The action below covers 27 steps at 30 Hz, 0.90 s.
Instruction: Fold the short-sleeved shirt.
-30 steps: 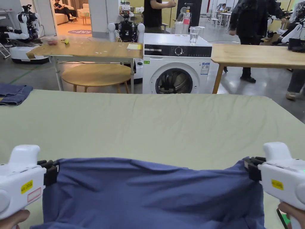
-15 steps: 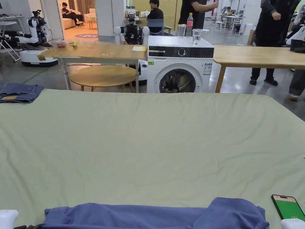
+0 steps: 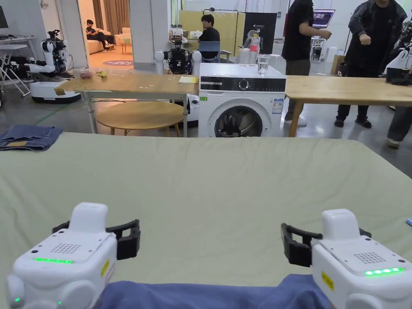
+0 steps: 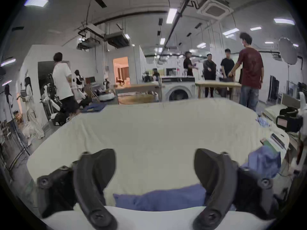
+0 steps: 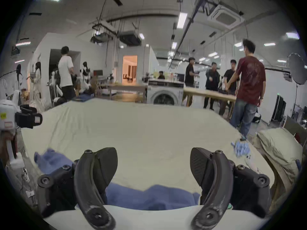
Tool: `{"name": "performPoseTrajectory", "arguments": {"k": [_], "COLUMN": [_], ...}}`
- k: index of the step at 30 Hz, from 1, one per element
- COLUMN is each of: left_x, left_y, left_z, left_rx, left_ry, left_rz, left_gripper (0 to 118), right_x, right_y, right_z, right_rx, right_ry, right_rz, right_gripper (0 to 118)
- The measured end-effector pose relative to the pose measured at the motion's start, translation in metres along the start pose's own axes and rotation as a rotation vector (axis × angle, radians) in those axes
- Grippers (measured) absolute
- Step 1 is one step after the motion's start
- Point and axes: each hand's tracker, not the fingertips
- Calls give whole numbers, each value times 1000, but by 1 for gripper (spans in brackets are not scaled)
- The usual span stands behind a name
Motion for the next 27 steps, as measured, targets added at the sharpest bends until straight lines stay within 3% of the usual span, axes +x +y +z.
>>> {"name": "performPoseTrajectory", "arguments": {"k": [1,2,3,6,10,14,16,17,19,20,27], "left_x": [6,12,15,13,-3,-35,-60,-71,-101,-118,-184], "left_y": [4,6,8,6,-5,-23,-35,-42,-64,-74,-163], "left_z": [-2,-3,-3,-3,1,3,6,7,11,8,1], "left_rx": [13,18,33,10,-10,-74,-103,-116,-140,-153,-309], "left_ry": [-12,10,25,-28,7,-4,-30,-35,-14,-12,-148], "left_rz": [1,-4,-22,-7,-29,38,145,187,294,349,917], "left_gripper": [25,0,0,0,0,0,0,13,97,116,117], "right_x": [-7,-13,-18,-27,-32,-33,-36,-37,-41,-43,-60], "right_y": [1,2,3,12,11,6,9,10,0,0,-14], "right_z": [-1,-2,-4,0,1,-2,-4,-4,-9,-10,-23], "right_rx": [12,31,29,40,46,42,35,30,21,15,-27], "right_ry": [0,1,5,25,32,38,42,46,55,61,102], "right_rz": [10,20,22,38,46,41,38,36,31,30,33], "right_gripper": [50,7,0,0,0,0,0,0,0,0,0]}}
